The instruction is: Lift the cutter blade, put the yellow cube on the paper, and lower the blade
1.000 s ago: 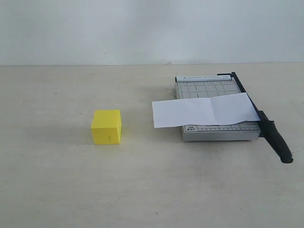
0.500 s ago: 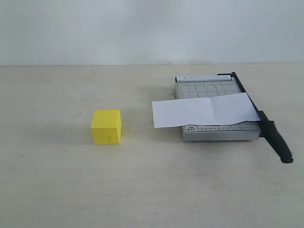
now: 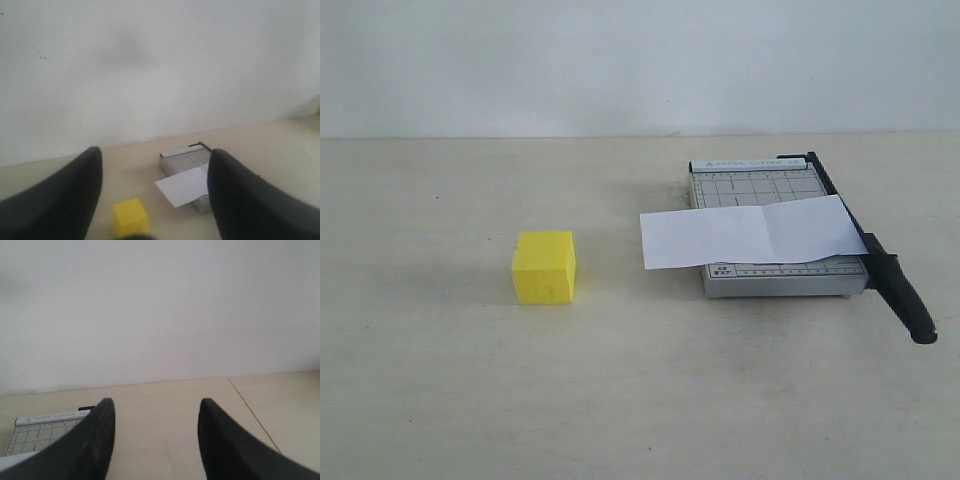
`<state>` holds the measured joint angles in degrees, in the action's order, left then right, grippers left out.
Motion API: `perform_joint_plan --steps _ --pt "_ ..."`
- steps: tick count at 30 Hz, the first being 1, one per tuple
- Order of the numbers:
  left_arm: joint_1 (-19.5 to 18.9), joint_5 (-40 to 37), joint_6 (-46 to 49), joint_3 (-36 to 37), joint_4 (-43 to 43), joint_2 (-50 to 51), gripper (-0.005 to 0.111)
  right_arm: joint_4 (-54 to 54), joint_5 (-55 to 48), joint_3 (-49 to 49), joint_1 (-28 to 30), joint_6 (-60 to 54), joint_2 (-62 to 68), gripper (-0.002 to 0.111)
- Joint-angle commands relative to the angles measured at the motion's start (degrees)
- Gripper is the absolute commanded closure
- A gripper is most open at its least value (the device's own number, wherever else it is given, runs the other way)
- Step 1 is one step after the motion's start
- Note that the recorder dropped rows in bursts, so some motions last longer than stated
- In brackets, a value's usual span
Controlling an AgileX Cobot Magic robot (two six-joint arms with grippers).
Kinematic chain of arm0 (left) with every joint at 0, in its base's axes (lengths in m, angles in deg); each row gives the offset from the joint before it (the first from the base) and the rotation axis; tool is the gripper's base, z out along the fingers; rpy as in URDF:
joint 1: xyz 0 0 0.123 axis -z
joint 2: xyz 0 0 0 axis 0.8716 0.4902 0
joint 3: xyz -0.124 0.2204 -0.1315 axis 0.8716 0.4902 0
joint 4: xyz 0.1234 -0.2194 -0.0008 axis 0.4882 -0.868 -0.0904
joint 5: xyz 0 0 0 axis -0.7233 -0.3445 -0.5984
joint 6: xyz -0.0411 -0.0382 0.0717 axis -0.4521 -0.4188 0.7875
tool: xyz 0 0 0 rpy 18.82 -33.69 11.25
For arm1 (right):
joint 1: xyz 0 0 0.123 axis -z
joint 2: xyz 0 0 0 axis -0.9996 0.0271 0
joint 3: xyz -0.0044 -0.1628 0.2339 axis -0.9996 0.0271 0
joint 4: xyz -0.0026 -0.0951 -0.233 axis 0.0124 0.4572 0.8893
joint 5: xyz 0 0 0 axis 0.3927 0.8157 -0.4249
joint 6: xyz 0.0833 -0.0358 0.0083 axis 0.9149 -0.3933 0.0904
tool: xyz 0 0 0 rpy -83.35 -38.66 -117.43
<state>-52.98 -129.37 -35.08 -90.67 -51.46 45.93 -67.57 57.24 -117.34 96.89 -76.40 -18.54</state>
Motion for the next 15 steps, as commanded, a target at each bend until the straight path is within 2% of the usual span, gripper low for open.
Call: perform_joint_plan --steps 1,5,9,15 --pt "1.6 -2.0 -4.6 -0.3 8.2 3.4 0.048 -0.7 -7.7 -9.3 -2.5 -2.1 10.7 0.058" --pt "3.0 -6.6 -6.9 -0.1 10.1 7.3 0.048 -0.7 -17.7 -15.2 -4.8 -2.1 22.1 0.058" --pt "3.5 -11.3 -6.9 0.0 9.2 11.3 0.048 -2.2 -20.2 -15.3 -5.1 -5.1 30.9 0.058" --pt "3.5 -10.5 -6.9 0.0 9.0 12.1 0.048 -6.2 -19.6 -15.3 -5.1 -9.3 38.9 0.058"
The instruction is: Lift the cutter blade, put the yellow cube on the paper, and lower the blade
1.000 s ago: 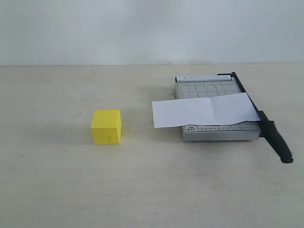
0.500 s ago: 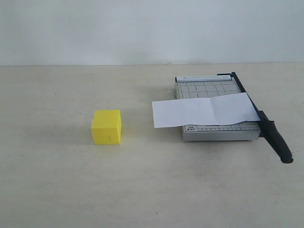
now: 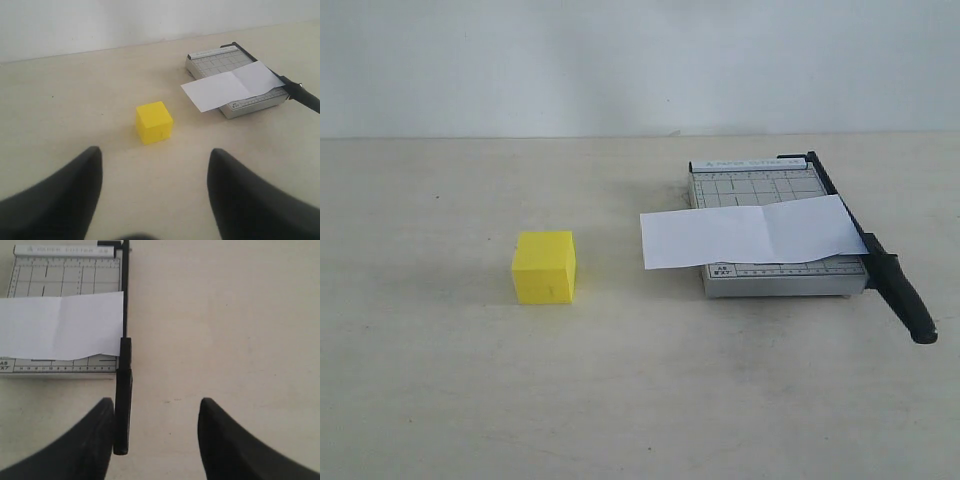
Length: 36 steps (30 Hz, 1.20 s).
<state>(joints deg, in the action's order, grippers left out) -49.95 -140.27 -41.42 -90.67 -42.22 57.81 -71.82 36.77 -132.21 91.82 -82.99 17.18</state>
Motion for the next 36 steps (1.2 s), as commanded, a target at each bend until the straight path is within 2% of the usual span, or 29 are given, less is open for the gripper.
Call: perform_joint_plan --steps 1,9,15,20,25,36 --pt "0.5 0.5 -0.6 0.0 -0.2 0.2 0.048 -2.7 1.3 -0.5 -0.1 -3.4 4.1 0.058" --pt "0.5 0.3 -0.6 0.0 -0.8 0.2 0.048 -9.0 1.8 -0.5 -0.1 -10.3 9.1 0.058" --pt "0.5 -0.6 -0.6 0.0 -3.3 0.2 0.048 -9.1 3.0 -0.5 -0.1 -12.2 12.3 0.057" --pt "0.5 -1.4 0.3 0.0 -4.2 0.2 0.048 -9.1 4.5 -0.5 -0.1 -12.6 15.3 0.034" --pt "0.5 -1.4 0.3 0.0 -4.8 0.2 0.048 -9.4 1.7 -0.5 -0.1 -13.0 19.5 0.038" --pt "0.5 -1.1 0.3 0.0 -4.8 0.2 0.048 -14.7 2.4 -0.5 -0.1 -15.2 26.5 0.038"
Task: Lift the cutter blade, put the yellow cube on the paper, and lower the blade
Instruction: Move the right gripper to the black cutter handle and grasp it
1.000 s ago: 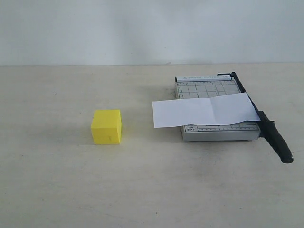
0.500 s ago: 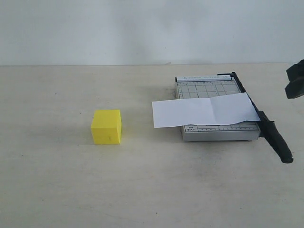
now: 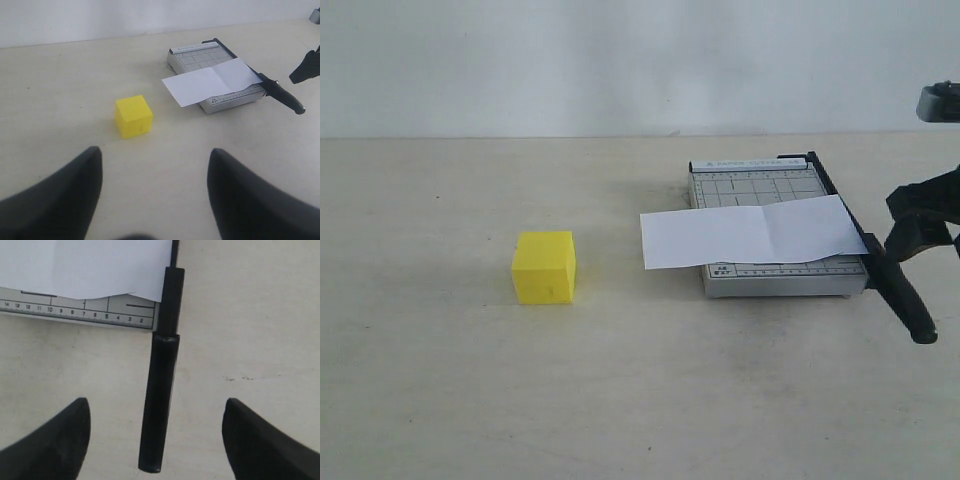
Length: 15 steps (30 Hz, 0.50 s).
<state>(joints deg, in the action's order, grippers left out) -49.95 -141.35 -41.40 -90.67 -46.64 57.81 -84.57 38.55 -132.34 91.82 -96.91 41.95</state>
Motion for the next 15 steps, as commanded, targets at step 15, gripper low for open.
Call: perform_joint_plan --steps 15 --pt "0.5 0.3 0.3 0.0 -0.4 0.2 0.048 -2.6 1.3 -0.3 -0.1 -3.6 8.8 0.038"
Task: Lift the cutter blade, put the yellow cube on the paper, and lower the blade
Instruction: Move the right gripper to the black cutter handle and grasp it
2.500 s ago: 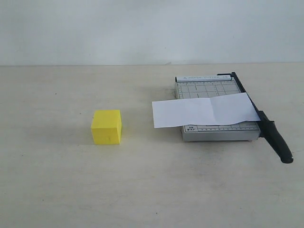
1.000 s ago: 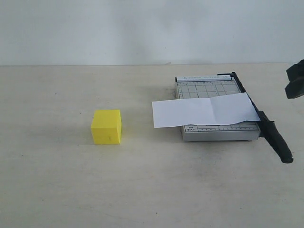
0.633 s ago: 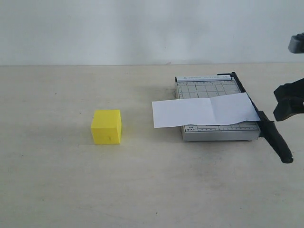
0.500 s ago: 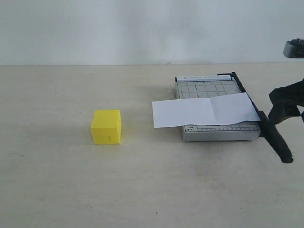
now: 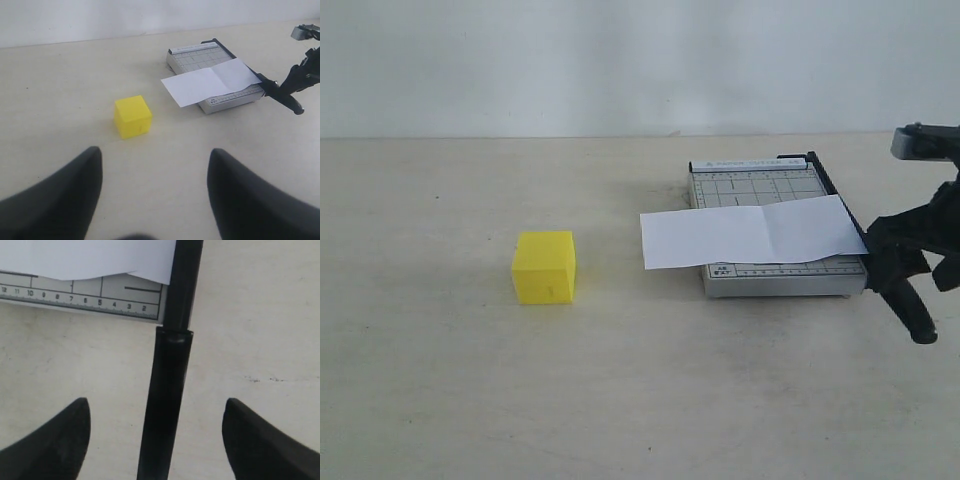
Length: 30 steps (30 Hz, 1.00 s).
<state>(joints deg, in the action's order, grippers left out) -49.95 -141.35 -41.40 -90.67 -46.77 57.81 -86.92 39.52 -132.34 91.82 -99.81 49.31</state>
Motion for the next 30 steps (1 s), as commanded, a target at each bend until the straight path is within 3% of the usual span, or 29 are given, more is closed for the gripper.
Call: perform_joint_plan --steps 1,16,18,21,25,30 --pt "0.5 0.3 0.3 0.0 -0.2 0.2 0.048 -0.2 0.4 -0.3 -0.1 -0.7 1.8 0.038" --pt "0.5 0.3 0.3 0.0 -0.2 0.2 0.048 -0.1 2.4 0.3 -0.1 -2.6 5.5 0.039" --pt "0.5 0.3 0.3 0.0 -0.2 0.2 0.048 -0.1 2.4 0.3 -0.1 -2.8 6.0 0.049" --pt "0.5 0.3 0.3 0.0 -0.2 0.2 0.048 -0.2 1.9 0.3 -0.1 -3.8 6.0 0.078" --pt "0.5 0.3 0.3 0.0 -0.2 0.2 0.048 -0.2 1.4 0.3 -0.1 -3.8 6.0 0.108" --pt "0.5 0.2 0.5 0.0 -0.2 0.2 0.048 -0.4 0.4 0.2 -0.1 -3.8 6.0 0.108"
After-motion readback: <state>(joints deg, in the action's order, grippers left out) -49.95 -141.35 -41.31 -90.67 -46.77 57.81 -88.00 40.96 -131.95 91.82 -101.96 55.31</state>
